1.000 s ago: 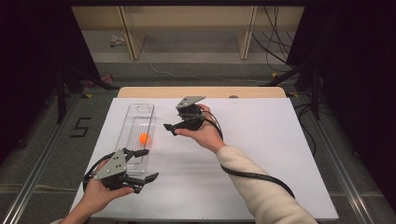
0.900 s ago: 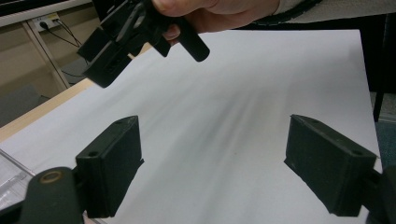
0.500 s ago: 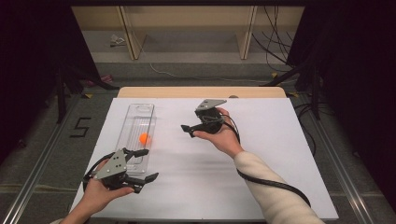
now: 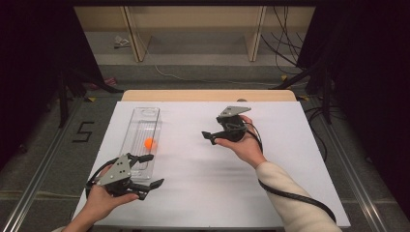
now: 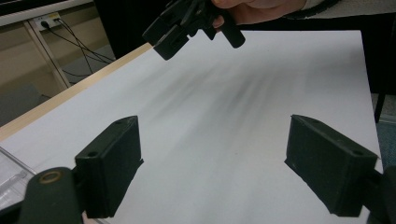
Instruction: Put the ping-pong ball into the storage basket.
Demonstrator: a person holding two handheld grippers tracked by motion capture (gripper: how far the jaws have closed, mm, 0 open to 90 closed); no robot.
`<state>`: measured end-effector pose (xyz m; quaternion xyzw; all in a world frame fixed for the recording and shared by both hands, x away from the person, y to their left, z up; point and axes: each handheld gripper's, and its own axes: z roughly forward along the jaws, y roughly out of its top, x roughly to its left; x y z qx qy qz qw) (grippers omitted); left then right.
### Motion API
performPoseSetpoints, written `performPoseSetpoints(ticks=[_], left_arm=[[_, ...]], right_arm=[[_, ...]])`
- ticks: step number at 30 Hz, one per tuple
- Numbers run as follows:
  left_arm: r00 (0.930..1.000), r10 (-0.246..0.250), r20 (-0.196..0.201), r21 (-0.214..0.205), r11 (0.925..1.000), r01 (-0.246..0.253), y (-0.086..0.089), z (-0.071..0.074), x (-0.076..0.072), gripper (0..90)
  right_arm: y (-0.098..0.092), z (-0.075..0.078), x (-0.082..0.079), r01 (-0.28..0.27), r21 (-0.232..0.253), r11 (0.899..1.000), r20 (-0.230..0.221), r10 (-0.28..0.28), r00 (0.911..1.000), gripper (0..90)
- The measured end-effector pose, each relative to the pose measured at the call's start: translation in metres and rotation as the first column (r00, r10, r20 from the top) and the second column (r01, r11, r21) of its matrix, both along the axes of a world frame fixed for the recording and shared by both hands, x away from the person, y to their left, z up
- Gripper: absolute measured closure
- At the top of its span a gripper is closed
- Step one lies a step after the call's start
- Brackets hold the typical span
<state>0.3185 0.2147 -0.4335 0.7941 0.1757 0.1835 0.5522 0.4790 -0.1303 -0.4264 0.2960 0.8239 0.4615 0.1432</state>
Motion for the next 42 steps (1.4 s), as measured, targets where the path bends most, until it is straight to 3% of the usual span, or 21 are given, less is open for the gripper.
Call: performPoseSetpoints(ticks=[24, 42], left_arm=[[1.0, 0.007, -0.002, -0.003, 1.0, -0.007, 0.0, 0.0, 0.0, 17.6], [0.9999, 0.01, 0.0, -0.002, 0.9999, -0.01, 0.001, 0.0, 0.0, 17.5]], right_arm=[[-0.079, 0.003, -0.037, 0.104, 0.019, 0.994, 0.013, -0.105, 0.9944, 16.2], [-0.118, 0.002, -0.071, 0.15, 0.026, 0.988, 0.027, -0.15, 0.9883, 16.2]])
